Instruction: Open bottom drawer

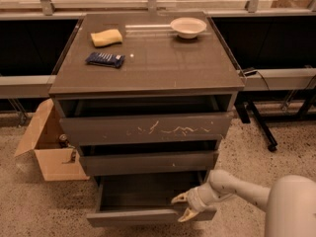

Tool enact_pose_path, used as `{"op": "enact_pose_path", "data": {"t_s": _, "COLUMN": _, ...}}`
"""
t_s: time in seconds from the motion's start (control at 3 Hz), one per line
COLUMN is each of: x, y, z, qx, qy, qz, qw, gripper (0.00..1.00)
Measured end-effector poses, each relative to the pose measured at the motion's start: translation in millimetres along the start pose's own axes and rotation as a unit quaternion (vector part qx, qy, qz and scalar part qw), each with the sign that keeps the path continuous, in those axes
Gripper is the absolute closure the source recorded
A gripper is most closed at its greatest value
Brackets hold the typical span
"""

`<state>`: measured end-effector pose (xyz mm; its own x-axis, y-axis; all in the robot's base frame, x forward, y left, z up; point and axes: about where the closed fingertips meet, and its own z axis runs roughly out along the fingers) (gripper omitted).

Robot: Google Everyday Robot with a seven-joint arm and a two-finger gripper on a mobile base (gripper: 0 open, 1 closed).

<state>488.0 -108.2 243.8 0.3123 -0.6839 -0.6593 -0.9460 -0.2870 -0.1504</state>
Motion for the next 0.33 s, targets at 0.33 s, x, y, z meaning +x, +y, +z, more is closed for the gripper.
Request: {"op": "enact_pose_path", "data": {"t_s": 0.33, "x": -5.5, "y": -5.0, "z": -38.1, "qx": 0.030, "qy": 0.020, "qz": -0.007, "qw": 0.9993, "gripper": 0.00}}
